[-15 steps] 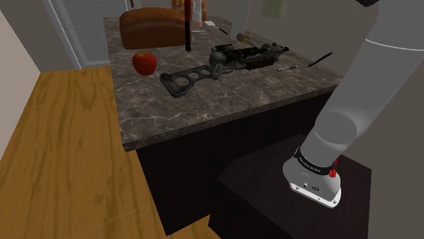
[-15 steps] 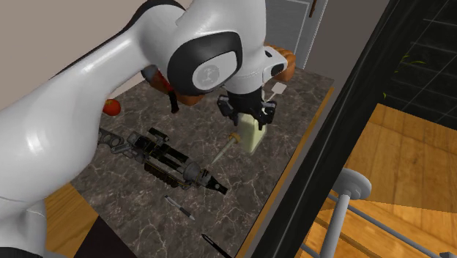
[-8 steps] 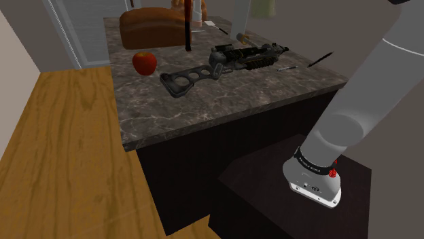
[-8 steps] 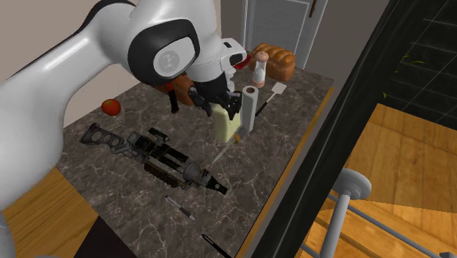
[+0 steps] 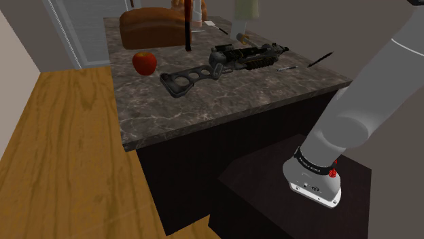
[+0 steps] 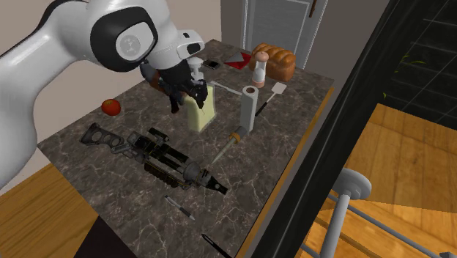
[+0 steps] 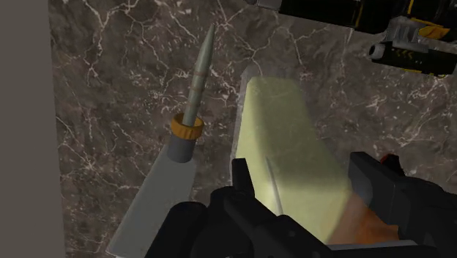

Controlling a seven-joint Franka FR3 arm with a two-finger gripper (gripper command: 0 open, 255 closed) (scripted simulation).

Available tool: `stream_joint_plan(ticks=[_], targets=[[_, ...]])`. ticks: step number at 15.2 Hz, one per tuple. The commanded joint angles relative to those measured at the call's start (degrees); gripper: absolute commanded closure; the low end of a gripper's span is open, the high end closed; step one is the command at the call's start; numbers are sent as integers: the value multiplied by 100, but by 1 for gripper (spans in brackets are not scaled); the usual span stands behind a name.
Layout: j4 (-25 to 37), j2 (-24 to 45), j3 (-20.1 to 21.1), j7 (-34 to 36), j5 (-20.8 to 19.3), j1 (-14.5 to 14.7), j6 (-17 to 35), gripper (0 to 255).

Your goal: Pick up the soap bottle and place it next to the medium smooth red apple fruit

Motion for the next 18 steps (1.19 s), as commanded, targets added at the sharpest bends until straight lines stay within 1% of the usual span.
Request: stream_joint_plan(ticks=[1, 6, 10, 14, 18], targets=[[-69, -86, 208, 342, -67, 130, -41, 255], [-43, -55, 647, 1049, -129, 409, -114, 255], [114, 88, 973, 1591, -154, 633, -197, 255], [401, 334, 1278, 2111, -177, 862, -309, 255], [832, 687, 1559, 2611, -211, 1100, -459, 255]])
